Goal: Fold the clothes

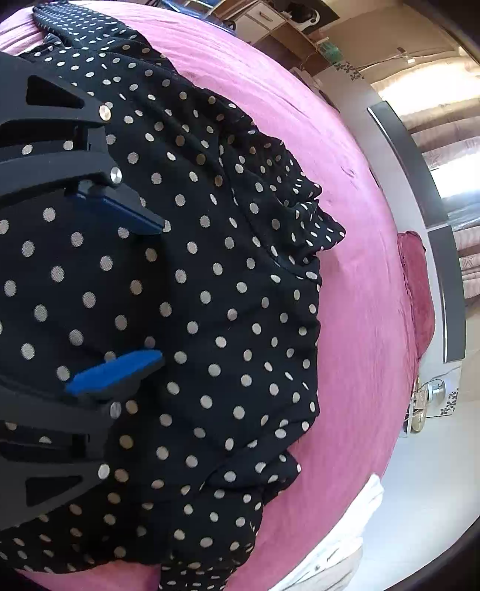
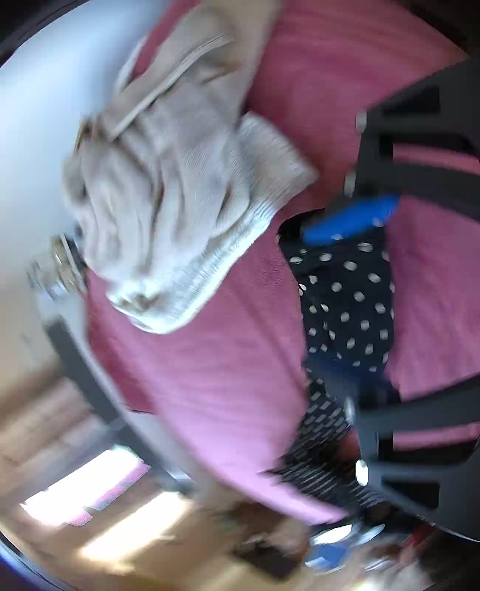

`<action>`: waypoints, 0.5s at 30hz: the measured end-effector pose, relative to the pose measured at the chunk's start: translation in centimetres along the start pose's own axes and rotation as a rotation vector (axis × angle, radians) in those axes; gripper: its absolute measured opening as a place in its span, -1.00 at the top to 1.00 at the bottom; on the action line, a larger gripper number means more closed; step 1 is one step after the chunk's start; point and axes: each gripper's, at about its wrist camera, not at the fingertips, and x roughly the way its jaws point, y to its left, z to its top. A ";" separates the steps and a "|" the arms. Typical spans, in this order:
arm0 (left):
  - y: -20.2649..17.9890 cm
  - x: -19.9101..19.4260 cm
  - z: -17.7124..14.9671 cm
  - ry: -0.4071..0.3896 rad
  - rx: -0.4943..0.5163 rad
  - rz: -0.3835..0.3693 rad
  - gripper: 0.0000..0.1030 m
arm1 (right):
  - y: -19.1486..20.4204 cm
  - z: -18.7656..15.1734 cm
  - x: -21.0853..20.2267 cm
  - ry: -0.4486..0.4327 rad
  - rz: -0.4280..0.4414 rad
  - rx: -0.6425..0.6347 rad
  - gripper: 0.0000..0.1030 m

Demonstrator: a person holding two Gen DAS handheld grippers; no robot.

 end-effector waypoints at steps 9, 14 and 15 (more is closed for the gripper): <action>-0.5 1.5 -0.6 -0.006 -0.020 0.014 -0.61 | -2.1 -1.2 -2.6 -0.006 -0.021 -0.024 0.22; -0.7 0.7 -0.7 -0.012 -0.021 0.016 -0.62 | -3.9 -0.5 -2.7 0.020 -0.023 0.004 0.13; -0.7 0.6 -0.7 -0.011 -0.021 0.016 -0.62 | -4.1 -0.4 -2.2 0.027 -0.011 0.009 0.13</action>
